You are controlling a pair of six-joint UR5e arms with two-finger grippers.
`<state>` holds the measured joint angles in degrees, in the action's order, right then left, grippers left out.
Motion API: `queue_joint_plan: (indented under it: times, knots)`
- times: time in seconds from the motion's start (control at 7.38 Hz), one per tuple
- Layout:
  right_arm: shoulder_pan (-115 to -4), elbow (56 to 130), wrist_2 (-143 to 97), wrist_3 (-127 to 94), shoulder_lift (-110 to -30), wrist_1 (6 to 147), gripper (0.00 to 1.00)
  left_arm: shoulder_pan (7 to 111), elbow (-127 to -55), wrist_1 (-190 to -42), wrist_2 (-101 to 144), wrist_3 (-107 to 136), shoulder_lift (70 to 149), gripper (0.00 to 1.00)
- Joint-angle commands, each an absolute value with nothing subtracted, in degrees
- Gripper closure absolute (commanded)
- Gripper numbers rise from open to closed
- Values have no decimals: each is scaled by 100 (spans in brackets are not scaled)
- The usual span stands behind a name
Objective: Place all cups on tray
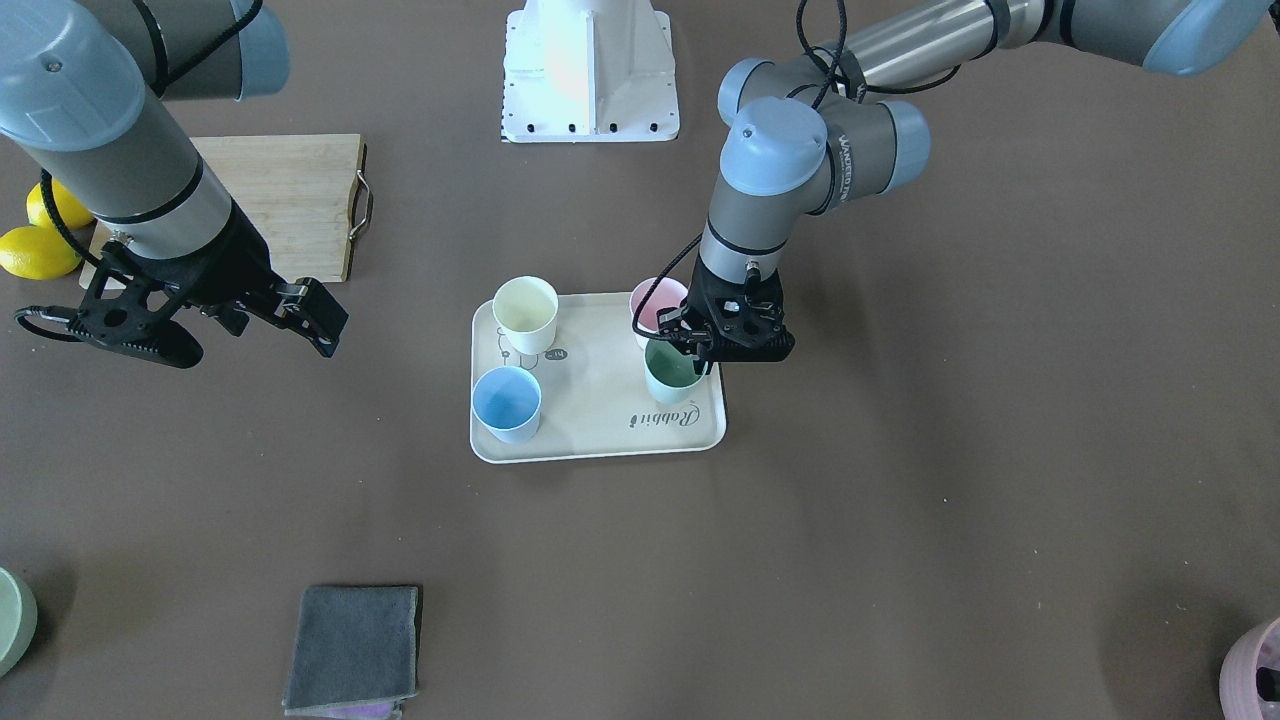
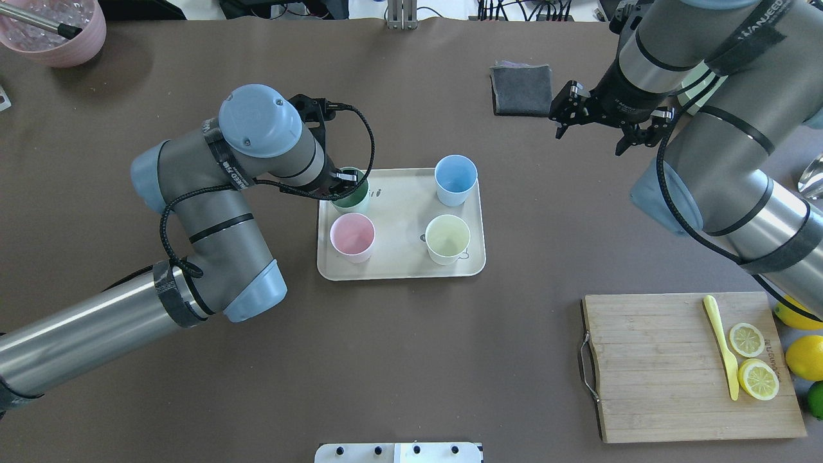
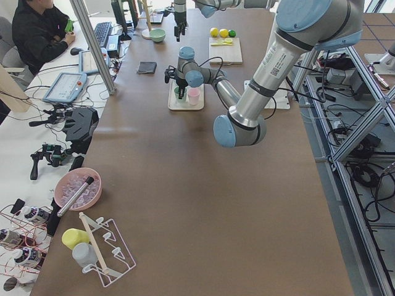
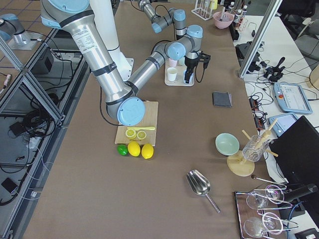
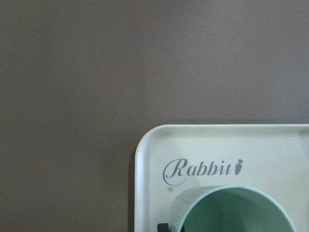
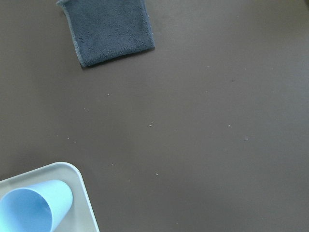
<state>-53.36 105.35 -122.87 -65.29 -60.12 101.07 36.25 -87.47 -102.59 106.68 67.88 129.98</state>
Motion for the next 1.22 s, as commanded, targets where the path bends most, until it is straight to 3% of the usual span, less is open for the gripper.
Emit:
queue_joint_plan:
  times: [0.0, 0.41, 0.54, 0.68, 1.08]
  knots:
    - [-5335, 10538, -12278, -6486, -6021, 10107, 0, 3674, -8569, -10380, 10652, 6785, 13069, 100]
    - [-5317, 10538, -12270, -6486, -6021, 10107, 0, 3709, -8491, -10406, 10652, 6785, 13069, 100]
    - [-5309, 10538, -12252, -6486, -6021, 10107, 0, 3709, -8482, -10406, 10652, 6794, 13069, 74]
    - [-5317, 10538, -12252, -6486, -6021, 10107, 0, 3700, -8455, -10406, 10652, 6803, 13069, 2]
    - [-5466, 10608, -12305, -6146, -6256, 10116, 0, 4128, -8752, -10319, 11175, 6733, 13096, 1]
